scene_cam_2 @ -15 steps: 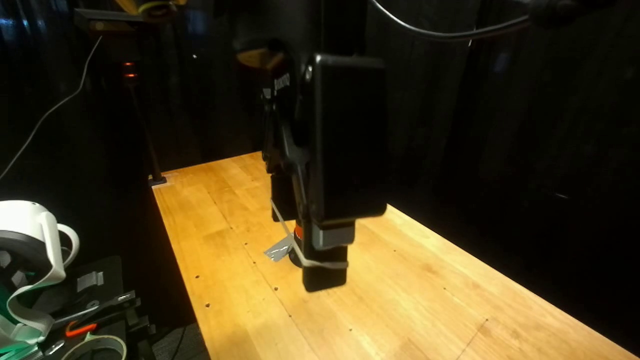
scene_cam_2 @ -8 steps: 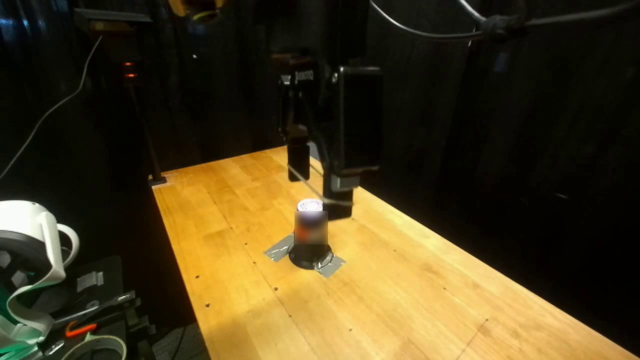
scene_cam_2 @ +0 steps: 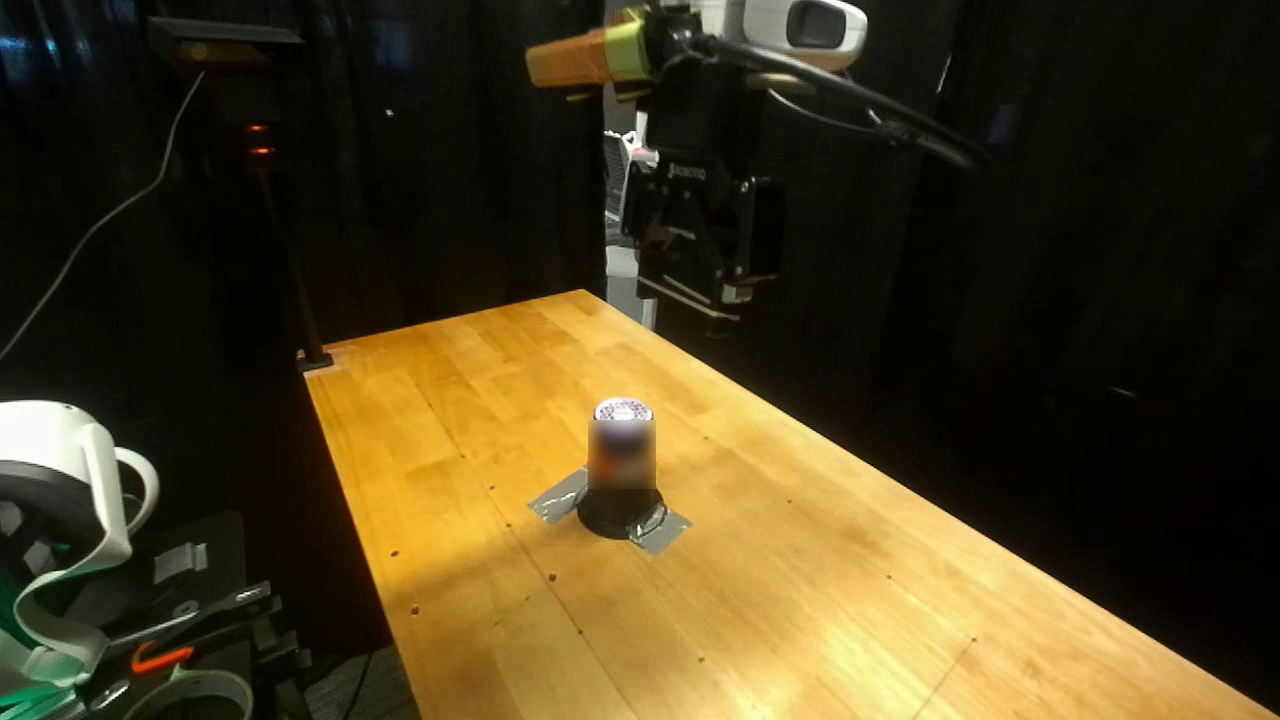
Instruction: Put the rubber band around the brown cup
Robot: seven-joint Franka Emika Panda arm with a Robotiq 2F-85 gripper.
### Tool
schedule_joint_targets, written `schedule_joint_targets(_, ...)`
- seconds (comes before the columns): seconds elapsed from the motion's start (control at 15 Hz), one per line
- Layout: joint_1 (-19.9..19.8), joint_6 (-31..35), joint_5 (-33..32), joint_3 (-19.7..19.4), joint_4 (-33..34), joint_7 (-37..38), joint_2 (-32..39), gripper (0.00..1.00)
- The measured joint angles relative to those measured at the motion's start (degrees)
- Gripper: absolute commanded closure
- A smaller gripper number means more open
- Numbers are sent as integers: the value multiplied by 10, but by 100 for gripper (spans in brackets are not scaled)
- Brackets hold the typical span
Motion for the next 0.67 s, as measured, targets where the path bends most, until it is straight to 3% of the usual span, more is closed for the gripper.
schedule_joint_targets(0.27, 14, -21, 0, 8, 80, 4, 103, 0)
schedule_joint_targets(0.67, 31, -14, 6, 15, 144, 27, 185, 0)
